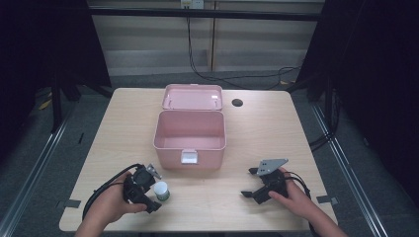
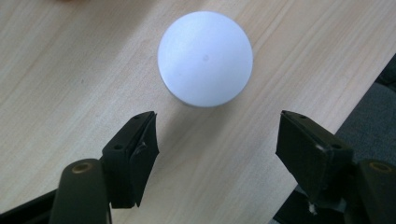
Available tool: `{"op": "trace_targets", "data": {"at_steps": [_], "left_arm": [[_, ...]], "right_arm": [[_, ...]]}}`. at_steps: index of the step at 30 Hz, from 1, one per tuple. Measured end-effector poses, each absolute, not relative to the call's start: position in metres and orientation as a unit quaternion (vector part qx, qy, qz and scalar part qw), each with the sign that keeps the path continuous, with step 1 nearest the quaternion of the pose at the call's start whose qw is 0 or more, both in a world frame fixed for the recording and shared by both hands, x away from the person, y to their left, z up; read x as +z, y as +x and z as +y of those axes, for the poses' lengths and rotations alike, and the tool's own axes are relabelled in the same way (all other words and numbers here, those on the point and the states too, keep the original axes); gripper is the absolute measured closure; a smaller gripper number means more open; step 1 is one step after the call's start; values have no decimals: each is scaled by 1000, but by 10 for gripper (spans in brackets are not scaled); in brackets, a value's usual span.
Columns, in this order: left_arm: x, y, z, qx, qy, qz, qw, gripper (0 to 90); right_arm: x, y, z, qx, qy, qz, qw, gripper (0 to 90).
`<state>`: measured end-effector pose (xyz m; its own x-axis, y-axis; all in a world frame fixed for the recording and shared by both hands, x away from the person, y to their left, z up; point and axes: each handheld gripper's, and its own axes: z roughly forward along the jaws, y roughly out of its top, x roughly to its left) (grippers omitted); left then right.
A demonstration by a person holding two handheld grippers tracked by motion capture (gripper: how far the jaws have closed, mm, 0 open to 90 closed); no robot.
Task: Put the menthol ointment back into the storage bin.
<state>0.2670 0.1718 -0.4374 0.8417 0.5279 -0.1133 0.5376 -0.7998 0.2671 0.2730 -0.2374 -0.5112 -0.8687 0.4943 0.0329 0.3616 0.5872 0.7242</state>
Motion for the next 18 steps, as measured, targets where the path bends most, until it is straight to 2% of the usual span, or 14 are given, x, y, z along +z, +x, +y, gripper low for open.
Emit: {"op": "trace_targets", "data": {"at_steps": [18], "left_arm": [[-438, 284, 150, -42, 954, 276, 108, 327]], "right_arm": [[-511, 273, -237, 385, 241, 887, 86, 109]]}}
